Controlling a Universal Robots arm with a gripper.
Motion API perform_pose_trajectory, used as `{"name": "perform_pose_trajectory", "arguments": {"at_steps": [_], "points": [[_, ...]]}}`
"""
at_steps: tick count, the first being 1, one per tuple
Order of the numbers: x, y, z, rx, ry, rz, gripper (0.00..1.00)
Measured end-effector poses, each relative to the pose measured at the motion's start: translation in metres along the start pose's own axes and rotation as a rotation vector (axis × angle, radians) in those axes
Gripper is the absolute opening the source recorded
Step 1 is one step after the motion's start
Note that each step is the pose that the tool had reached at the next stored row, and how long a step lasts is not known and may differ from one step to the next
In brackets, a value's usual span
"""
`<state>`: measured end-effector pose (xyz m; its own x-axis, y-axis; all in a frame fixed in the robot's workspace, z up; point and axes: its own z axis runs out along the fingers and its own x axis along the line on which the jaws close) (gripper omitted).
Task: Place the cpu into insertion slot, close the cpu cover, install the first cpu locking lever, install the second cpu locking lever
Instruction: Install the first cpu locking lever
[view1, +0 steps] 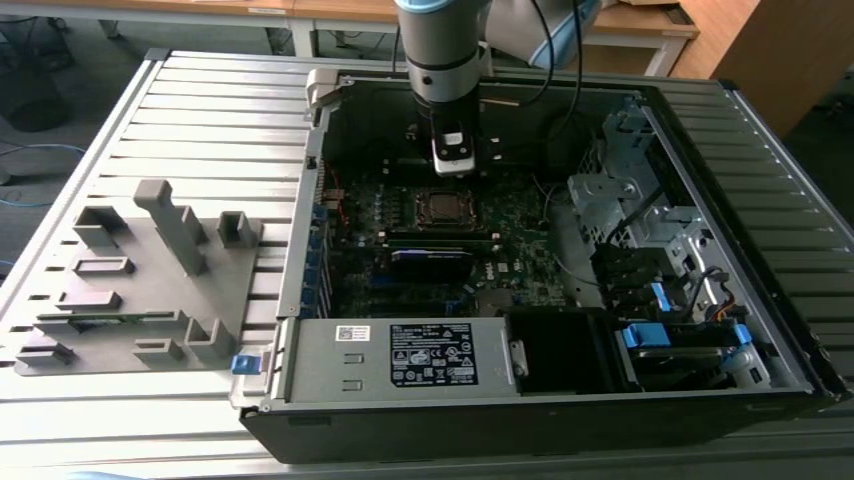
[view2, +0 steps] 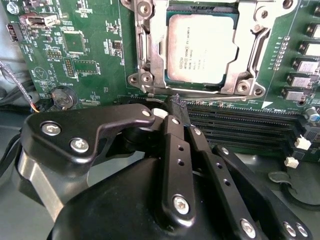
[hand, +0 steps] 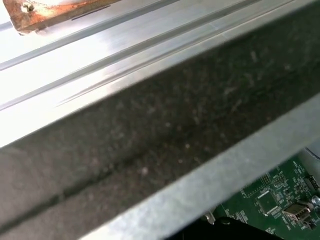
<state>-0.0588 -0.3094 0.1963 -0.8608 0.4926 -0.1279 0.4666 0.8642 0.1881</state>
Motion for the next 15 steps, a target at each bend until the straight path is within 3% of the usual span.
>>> {"name": "perform_pose_trajectory", "arguments": {"at_steps": [4, 7, 10, 15], "points": [[0.0, 0.0, 0.0, 0.0164, -0.0089, -0.004, 0.11], [0.0, -0.0001, 0.0005, 0.024, -0.014, -0.005, 0.11], [0.0001, -0.0004, 0.0014, 0.0263, -0.0178, -0.006, 0.11], [0.0002, -0.0002, 0.0026, 0.0239, -0.0188, -0.006, 0.11]]}}
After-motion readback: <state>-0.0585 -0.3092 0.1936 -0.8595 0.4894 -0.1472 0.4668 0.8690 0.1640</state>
